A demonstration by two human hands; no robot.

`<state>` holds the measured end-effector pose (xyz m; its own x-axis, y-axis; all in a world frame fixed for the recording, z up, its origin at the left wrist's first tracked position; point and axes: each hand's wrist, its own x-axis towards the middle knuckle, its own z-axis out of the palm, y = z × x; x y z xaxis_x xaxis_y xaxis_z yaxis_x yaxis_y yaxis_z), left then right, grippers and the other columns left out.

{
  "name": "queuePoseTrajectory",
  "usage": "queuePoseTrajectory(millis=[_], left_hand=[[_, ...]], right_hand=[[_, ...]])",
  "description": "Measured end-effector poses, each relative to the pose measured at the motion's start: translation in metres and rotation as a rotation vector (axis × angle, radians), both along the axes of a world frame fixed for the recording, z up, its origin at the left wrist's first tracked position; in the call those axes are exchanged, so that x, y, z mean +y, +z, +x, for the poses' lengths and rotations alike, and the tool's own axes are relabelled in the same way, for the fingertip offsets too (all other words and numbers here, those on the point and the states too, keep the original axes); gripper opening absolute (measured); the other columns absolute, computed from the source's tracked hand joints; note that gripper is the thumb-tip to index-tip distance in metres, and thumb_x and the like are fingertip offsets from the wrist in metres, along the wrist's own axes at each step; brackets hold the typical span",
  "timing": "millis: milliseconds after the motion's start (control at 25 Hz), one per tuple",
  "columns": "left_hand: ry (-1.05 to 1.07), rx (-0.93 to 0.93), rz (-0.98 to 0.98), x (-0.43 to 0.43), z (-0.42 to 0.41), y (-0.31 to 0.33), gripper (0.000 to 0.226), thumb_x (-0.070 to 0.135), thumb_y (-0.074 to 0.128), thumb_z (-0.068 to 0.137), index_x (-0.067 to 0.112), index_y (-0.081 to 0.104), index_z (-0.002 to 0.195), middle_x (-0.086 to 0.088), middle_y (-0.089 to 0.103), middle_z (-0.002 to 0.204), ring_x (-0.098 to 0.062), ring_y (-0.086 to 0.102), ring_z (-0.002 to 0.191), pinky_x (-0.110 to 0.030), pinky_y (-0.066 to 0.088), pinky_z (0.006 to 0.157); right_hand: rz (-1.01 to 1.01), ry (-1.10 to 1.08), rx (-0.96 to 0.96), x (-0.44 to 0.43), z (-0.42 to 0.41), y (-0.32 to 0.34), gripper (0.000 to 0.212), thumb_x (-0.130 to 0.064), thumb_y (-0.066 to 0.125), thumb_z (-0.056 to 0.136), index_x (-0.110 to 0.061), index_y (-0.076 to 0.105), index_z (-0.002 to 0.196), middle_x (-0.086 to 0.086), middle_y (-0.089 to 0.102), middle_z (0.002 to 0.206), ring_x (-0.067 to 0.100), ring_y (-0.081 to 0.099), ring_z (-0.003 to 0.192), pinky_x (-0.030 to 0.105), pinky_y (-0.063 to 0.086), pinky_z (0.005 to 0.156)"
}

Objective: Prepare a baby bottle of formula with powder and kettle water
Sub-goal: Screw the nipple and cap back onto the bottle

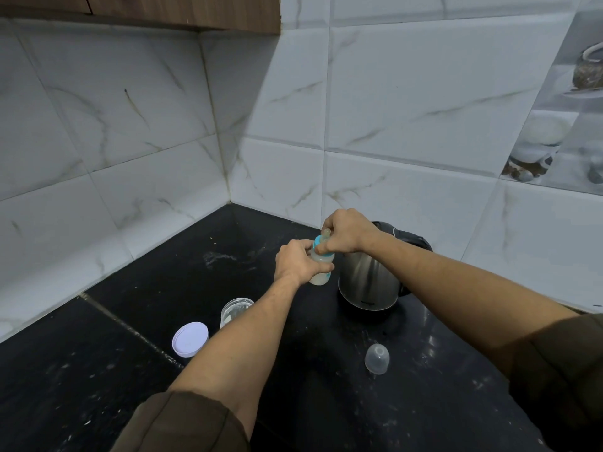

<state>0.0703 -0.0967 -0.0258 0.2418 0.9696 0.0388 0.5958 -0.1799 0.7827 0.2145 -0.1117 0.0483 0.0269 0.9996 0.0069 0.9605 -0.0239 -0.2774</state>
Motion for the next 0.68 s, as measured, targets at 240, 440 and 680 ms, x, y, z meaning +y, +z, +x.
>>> queuePoseTrajectory(millis=[240,440,680], left_hand=[[0.005,-0.018,-0.004,-0.002,0.001,-0.004,0.036,0.033,0.094,0.065,0.027,0.08,0.098,0.011,0.075,0.086,-0.007,0.071,0.085,-0.028,0.058,0.079],[-0.021,-0.022,0.004,-0.003,-0.001,-0.004,0.046,0.033,0.094,0.065,0.034,0.081,0.109,0.01,0.077,0.092,-0.009,0.071,0.09,-0.026,0.057,0.083],[0.035,-0.01,-0.013,-0.002,-0.002,-0.001,0.043,0.034,0.094,0.065,0.021,0.071,0.099,0.006,0.074,0.092,-0.013,0.07,0.089,-0.028,0.056,0.078]], right_hand=[[0.074,-0.061,-0.073,-0.002,-0.003,-0.005,0.056,-0.061,0.08,0.075,-0.008,0.063,0.068,0.005,0.065,0.063,0.024,0.065,0.067,0.035,0.05,0.057],[0.071,-0.111,-0.137,-0.007,-0.007,-0.004,0.069,-0.077,0.072,0.076,-0.013,0.049,0.065,0.0,0.053,0.065,0.02,0.057,0.068,0.031,0.041,0.056],[-0.021,-0.095,-0.071,-0.006,-0.008,0.007,0.072,-0.086,0.062,0.076,-0.018,0.067,0.1,0.0,0.067,0.089,0.021,0.067,0.077,0.033,0.053,0.065]])
